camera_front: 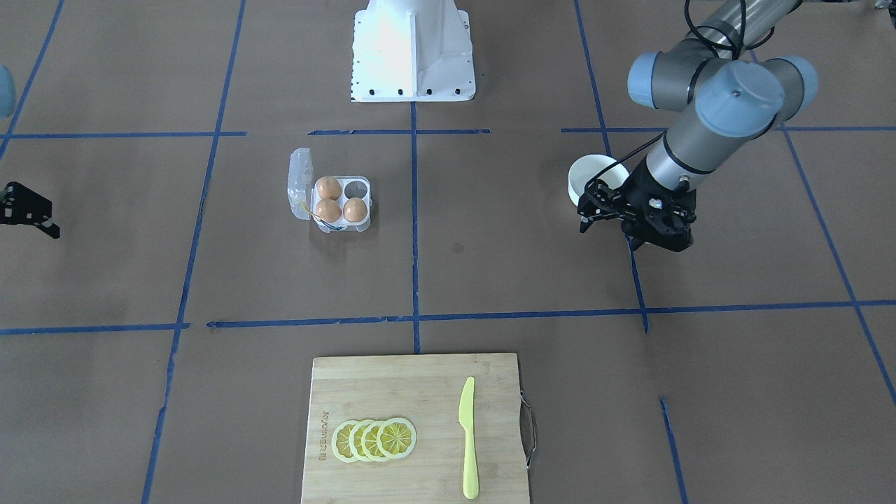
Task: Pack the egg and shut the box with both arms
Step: 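Withdraw the left gripper from the carton while the right arm moves toward it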
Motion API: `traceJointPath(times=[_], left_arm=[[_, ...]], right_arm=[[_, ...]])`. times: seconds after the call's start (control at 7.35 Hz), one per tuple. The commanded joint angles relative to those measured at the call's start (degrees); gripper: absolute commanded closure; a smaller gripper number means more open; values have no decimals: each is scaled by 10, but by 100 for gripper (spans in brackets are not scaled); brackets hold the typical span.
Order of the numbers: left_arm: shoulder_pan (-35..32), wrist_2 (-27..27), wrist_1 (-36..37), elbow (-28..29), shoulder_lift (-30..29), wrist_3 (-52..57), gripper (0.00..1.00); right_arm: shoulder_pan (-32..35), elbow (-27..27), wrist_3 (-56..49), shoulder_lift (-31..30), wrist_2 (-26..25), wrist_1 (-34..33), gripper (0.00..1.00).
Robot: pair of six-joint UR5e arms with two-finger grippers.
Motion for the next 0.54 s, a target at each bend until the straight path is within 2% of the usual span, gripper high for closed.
traceJointPath(times=[0.0,0.14,0.27,0.41], left_arm=[[-62,-54,1,1,24,28,5],[-79,-64,-1,2,34,29,5],[-80,-64,-2,4,42,29,5],[-80,-64,-2,5,43,29,5]], right_arm=[[-88,60,143,14,-46,0,0],[-137,60,221,44,-86,-1,0],[-173,60,250,69,-128,-5,0],[-196,58,280,82,-149,-6,0]])
